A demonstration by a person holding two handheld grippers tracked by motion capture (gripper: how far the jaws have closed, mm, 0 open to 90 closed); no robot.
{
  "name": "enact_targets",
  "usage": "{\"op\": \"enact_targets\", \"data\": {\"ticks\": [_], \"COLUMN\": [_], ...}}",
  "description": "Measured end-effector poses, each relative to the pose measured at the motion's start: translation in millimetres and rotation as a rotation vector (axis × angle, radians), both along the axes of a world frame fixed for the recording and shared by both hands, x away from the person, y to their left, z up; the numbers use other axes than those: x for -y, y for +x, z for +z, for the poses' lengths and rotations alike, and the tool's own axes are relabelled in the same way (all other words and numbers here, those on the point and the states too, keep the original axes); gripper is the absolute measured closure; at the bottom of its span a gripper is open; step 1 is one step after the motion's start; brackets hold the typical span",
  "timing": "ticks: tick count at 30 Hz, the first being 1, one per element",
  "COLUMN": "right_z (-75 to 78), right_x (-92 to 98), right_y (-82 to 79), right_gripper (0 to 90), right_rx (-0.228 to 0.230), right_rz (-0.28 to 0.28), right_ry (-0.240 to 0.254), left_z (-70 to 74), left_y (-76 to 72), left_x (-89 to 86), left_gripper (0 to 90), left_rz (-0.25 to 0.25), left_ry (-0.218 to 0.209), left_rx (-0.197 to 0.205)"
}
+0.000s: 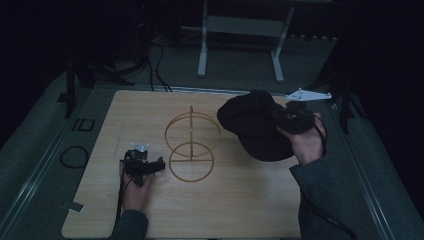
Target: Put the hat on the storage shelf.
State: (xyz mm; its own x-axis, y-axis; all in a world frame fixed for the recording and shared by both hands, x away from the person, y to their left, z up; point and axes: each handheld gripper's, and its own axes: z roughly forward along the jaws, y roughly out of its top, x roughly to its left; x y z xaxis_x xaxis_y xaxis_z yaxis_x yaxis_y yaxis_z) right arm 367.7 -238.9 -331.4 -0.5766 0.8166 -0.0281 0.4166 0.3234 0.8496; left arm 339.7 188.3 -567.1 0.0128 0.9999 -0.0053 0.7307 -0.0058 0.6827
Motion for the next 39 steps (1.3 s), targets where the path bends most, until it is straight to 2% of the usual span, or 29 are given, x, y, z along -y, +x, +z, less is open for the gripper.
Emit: {"op": "enact_targets", "data": {"ticks": [39], "right_z": [32.1], "right_x": [-21.2], "right_y": [-3.5], "right_gripper": [83.4], "right_rx": [0.075], "right_rz": [0.045], "right_ry": [0.057], "left_z": [-0.1], "left_y": [0.0], "left_x": [0.0], "left_gripper": [1.3], "left_rz": [0.001], "left_ry": [0.001], "left_rx": [0.001]}}
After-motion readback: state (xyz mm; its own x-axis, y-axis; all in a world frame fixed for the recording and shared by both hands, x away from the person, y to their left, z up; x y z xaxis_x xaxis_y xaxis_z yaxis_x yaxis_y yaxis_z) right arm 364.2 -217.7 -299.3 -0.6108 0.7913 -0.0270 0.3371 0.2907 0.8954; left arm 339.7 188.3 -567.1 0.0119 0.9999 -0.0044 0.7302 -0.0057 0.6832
